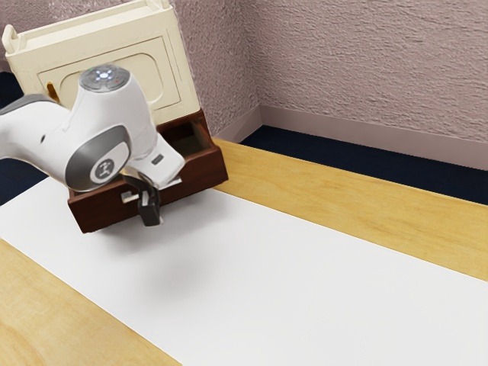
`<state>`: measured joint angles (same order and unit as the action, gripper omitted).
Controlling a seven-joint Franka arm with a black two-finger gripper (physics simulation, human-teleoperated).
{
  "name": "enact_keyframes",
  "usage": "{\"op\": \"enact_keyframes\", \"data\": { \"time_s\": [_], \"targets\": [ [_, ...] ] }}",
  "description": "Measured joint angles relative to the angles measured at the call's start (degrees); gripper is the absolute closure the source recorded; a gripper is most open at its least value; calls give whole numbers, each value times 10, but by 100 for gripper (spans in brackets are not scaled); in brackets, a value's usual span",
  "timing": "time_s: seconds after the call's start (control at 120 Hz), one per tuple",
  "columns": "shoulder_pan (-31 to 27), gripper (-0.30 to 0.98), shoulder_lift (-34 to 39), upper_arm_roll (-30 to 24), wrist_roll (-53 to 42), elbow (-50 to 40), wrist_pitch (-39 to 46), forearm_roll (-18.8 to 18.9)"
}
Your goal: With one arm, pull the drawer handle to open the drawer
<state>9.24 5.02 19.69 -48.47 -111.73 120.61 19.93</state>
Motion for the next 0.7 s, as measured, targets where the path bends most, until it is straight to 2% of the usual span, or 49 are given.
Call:
{"op": "enact_keyframes", "data": {
  "time_s": [0.142,0.317,0.4,0.5,0.55,0.6,0.7],
  "targets": [
    [8,5,19,0,1,-8,0,3],
    [15,2,53,-1,1,-7,-4,3],
    [15,2,53,-4,1,38,-25,-2],
    [11,1,31,-3,1,139,-82,-36],
    [4,1,20,0,2,180,-119,-66],
    [-21,1,15,-4,6,198,-154,-97],
    [-81,0,7,-48,17,216,-208,-138]
  ]
}}
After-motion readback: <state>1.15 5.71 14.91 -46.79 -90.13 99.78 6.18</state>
